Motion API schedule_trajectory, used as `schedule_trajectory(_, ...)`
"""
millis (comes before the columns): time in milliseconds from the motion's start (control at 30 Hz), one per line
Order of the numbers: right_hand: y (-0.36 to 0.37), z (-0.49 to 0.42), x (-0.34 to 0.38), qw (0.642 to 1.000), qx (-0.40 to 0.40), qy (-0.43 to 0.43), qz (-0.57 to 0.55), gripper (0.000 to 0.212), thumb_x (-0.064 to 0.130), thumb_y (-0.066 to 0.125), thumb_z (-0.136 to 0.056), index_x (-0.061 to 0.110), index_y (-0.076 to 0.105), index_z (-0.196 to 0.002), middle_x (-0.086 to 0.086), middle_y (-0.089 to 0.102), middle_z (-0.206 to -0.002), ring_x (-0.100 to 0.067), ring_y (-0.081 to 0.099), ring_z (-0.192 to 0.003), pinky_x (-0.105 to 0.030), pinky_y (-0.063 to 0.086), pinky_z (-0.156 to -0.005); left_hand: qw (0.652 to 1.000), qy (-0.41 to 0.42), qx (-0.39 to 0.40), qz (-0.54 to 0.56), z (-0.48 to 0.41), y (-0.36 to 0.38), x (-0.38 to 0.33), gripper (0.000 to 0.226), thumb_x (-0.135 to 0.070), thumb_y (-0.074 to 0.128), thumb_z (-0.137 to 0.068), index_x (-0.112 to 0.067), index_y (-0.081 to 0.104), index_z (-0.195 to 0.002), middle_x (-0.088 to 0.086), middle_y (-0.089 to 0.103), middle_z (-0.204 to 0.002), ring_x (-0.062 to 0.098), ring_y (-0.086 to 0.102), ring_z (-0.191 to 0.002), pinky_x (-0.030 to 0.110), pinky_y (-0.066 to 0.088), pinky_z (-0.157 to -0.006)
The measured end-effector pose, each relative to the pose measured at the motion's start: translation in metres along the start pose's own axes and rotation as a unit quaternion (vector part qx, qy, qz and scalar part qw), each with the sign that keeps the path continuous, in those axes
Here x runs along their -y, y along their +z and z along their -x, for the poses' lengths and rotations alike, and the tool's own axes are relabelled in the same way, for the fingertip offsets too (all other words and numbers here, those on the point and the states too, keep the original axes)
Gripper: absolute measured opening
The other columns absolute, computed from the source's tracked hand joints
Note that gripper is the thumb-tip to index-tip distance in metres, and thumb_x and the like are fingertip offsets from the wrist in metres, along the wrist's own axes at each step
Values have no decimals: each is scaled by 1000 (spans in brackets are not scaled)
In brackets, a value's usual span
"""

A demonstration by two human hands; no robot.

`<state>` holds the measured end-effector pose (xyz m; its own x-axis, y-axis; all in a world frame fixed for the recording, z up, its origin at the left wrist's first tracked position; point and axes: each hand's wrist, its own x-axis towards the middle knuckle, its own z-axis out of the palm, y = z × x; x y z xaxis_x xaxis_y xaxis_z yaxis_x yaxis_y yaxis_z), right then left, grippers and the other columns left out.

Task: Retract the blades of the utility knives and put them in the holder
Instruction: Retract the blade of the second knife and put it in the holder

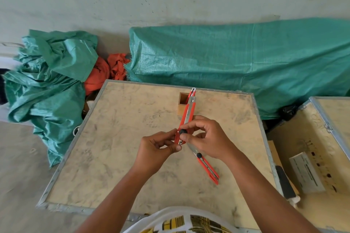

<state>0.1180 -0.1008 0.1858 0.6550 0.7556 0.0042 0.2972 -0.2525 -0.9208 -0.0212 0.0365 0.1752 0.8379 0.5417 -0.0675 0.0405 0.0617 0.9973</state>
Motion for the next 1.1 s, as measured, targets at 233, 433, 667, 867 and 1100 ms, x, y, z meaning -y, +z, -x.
schedule_trajectory(233,4,-11,-5,998,-60,3,17,25,37,87,-76,25,73,-92,13,74,-96,-7,71,-92,-24,61,-72,1000,1,11,-18,-17,2,2,47,5,82,-69,-15,74,-111,4,78,-93,29,71,-84,24,58,-77)
schedule_trajectory(433,-9,-38,-17,992,-113,25,-47,32,17,74,-92,30,71,-121,9,74,-113,-14,75,-101,-40,65,-85,999,8,7,-43,-47,12,9,50,4,82,-69,-27,74,-107,3,78,-92,17,72,-79,21,56,-78)
schedule_trajectory(667,-40,-109,-37,989,-140,44,-15,31,10,76,-90,22,76,-119,-4,76,-117,-7,78,-88,-38,66,-82,995,1,-25,-97,-123,26,28,48,1,82,-71,-29,74,-107,1,76,-97,13,71,-77,33,56,-86)
schedule_trajectory(867,-51,-179,-68,983,-180,26,24,27,9,78,-88,20,79,-112,-2,80,-108,-15,79,-91,-40,65,-85,992,-24,-33,-121,-203,31,53,49,-4,83,-72,-20,71,-117,-1,76,-106,10,72,-85,28,55,-84)
schedule_trajectory(1100,-24,-218,-117,972,-195,32,125,24,8,76,-89,15,80,-111,-4,81,-104,-13,77,-85,0,49,-77,965,-141,-13,-221,-247,33,100,85,-19,85,-72,-25,42,-145,-1,52,-144,19,49,-131,40,45,-107)
